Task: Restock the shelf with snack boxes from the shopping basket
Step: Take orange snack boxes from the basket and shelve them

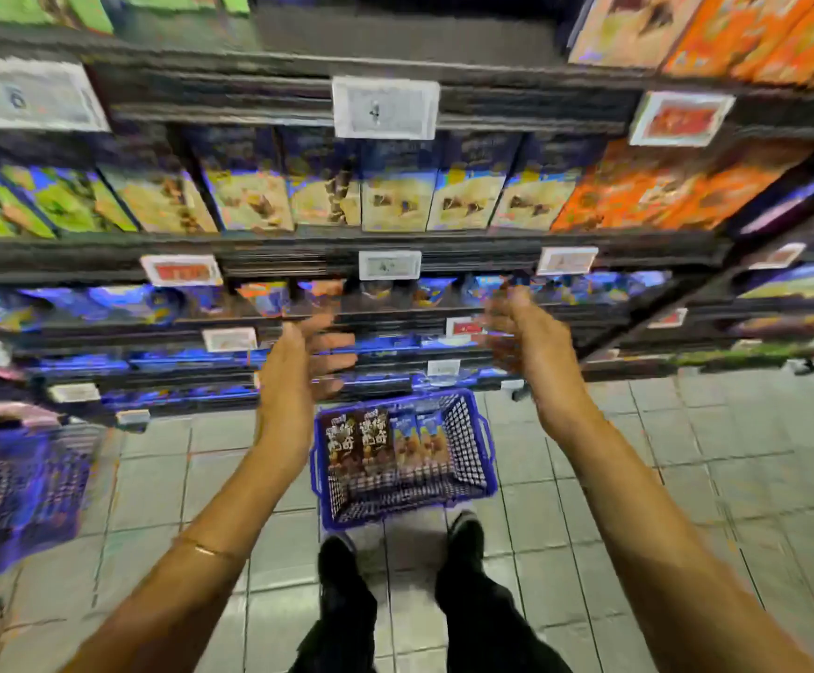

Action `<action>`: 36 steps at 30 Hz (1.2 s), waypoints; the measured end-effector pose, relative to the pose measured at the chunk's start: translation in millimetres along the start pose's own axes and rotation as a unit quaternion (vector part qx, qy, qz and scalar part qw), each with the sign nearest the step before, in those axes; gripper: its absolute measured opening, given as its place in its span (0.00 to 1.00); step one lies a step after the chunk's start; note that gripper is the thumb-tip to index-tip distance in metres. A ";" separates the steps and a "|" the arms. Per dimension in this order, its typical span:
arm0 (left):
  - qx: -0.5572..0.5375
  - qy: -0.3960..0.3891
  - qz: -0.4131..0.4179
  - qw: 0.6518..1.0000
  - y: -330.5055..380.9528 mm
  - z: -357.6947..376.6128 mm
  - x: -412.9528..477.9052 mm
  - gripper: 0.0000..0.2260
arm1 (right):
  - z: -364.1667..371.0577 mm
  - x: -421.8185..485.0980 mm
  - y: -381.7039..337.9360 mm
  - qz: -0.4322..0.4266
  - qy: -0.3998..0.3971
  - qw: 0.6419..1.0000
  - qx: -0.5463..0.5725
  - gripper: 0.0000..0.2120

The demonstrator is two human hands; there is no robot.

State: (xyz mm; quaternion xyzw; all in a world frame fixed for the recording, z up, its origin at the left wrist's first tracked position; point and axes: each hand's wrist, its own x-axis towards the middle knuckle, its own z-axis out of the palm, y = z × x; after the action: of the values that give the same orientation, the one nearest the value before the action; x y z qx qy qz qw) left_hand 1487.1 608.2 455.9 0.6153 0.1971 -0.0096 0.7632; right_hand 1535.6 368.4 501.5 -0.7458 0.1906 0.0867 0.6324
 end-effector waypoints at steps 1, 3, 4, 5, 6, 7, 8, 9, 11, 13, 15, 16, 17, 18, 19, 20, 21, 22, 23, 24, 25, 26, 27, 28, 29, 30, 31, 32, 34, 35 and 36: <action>0.013 -0.005 -0.040 0.999 -22.2 -3.6 -1.2 0.34 | 0.4 -1.4 25.8 0.027 -0.005 0.999 -0.022 0.18; 0.038 -0.003 -0.111 0.993 -63.4 -7.9 -5.1 0.36 | -0.5 -3.3 76.3 0.074 -0.016 0.996 -0.052 0.20; 0.044 0.005 -0.144 0.989 -81.6 -8.1 -7.6 0.35 | -1.7 -3.1 100.4 0.098 -0.016 0.993 -0.059 0.22; 0.047 0.015 -0.170 0.984 -99.5 -8.1 -8.4 0.32 | -2.6 -1.3 123.2 0.124 -0.013 0.990 -0.064 0.22; 0.045 0.026 -0.193 0.980 -116.8 -7.2 -8.7 0.30 | -3.5 1.5 146.7 0.151 -0.008 0.986 -0.066 0.21; 0.041 0.039 -0.215 0.975 -134.5 -5.7 -9.3 0.29 | -3.8 5.3 170.9 0.176 -0.004 0.982 -0.067 0.20; 0.037 0.049 -0.233 0.971 -151.5 -4.0 -7.5 0.29 | -3.3 10.5 194.5 0.197 -0.003 0.978 -0.074 0.18; 0.035 0.052 -0.243 0.968 -170.1 -2.7 -3.7 0.29 | -2.3 18.0 218.9 0.211 -0.006 0.974 -0.087 0.17; 0.024 0.042 -0.262 0.964 -209.8 -0.8 9.1 0.31 | 1.0 36.4 269.0 0.226 -0.018 0.968 -0.103 0.17; 0.007 0.031 -0.275 0.961 -251.1 -1.0 26.0 0.32 | 7.0 59.2 318.6 0.238 -0.023 0.967 -0.086 0.14; 0.007 0.029 -0.278 0.960 -294.2 -3.9 45.8 0.33 | 14.9 85.9 371.1 0.249 -0.017 0.965 -0.077 0.12; 0.013 0.025 -0.275 0.961 -316.6 -6.3 57.8 0.32 | 19.8 101.4 398.1 0.250 -0.015 0.965 -0.083 0.12; 0.019 0.018 -0.270 0.962 -340.1 -8.8 69.4 0.32 | 25.2 117.5 426.8 0.245 -0.017 0.965 -0.094 0.12; 0.025 0.010 -0.265 0.964 -363.7 -12.0 81.2 0.31 | 31.7 133.8 456.6 0.239 -0.017 0.965 -0.108 0.12; 0.029 0.005 -0.259 0.965 -387.8 -15.6 92.9 0.31 | 38.4 151.0 485.6 0.231 -0.015 0.965 -0.126 0.12; 0.029 0.003 -0.258 0.966 -411.7 -18.0 103.7 0.31 | 44.7 168.0 513.1 0.222 -0.013 0.964 -0.145 0.13; 0.022 0.005 -0.260 0.965 -434.2 -20.2 113.5 0.31 | 51.7 184.3 541.1 0.215 -0.018 0.964 -0.159 0.15; 0.009 0.004 -0.263 0.965 -454.0 -20.8 124.0 0.32 | 60.1 200.7 565.4 0.205 -0.025 0.963 -0.171 0.15; -0.005 -0.007 -0.268 0.963 -473.3 -20.6 132.7 0.34 | 67.8 214.5 587.2 0.198 -0.028 0.962 -0.186 0.15; -0.017 -0.017 -0.275 0.961 -493.1 -20.0 138.4 0.35 | 75.4 226.7 607.2 0.188 -0.029 0.959 -0.210 0.15; -0.027 -0.022 -0.281 0.959 -511.7 -20.3 145.8 0.36 | 83.6 240.0 625.9 0.170 -0.029 0.956 -0.238 0.16; -0.036 -0.025 -0.286 0.957 -528.3 -20.5 153.5 0.36 | 90.6 251.7 644.1 0.150 -0.028 0.952 -0.267 0.18; -0.054 -0.023 -0.292 0.955 -542.5 -19.7 160.0 0.36 | 96.9 262.3 661.9 0.132 -0.028 0.946 -0.295 0.21; -0.074 -0.021 -0.295 0.952 -553.3 -19.4 165.3 0.36 | 104.3 272.9 677.3 0.120 -0.033 0.939 -0.320 0.23; -0.091 -0.019 -0.296 0.951 -560.3 -18.5 169.1 0.37 | 110.5 282.5 692.8 0.110 -0.039 0.929 -0.350 0.24; -0.107 -0.014 -0.298 0.949 -565.1 -16.5 172.1 0.37 | 116.8 288.7 706.0 0.103 -0.049 0.913 -0.391 0.25; -0.123 -0.008 -0.300 0.946 -566.6 -13.8 174.9 0.37 | 123.7 292.9 717.4 0.095 -0.055 0.894 -0.435 0.26; -0.137 -0.002 -0.301 0.944 -566.5 -10.0 176.9 0.37 | 129.9 295.3 726.1 0.088 -0.054 0.874 -0.475 0.28; -0.139 0.002 -0.288 0.947 -562.4 -1.9 180.0 0.38 | 139.5 294.9 736.1 0.080 -0.025 0.863 -0.497 0.30; -0.132 0.003 -0.278 0.952 -558.6 1.9 180.8 0.38 | 141.1 294.2 739.3 0.078 -0.006 0.872 -0.483 0.30; -0.125 0.009 -0.266 0.956 -554.0 5.1 180.6 0.39 | 141.7 294.0 742.1 0.076 0.004 0.882 -0.465 0.30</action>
State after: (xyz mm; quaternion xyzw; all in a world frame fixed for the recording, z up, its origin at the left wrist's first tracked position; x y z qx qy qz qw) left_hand 1512.6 510.2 -118.0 0.4401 0.3603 -0.1819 0.8021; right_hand 1527.3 360.8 -309.1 -0.9377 0.1874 0.2098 0.2039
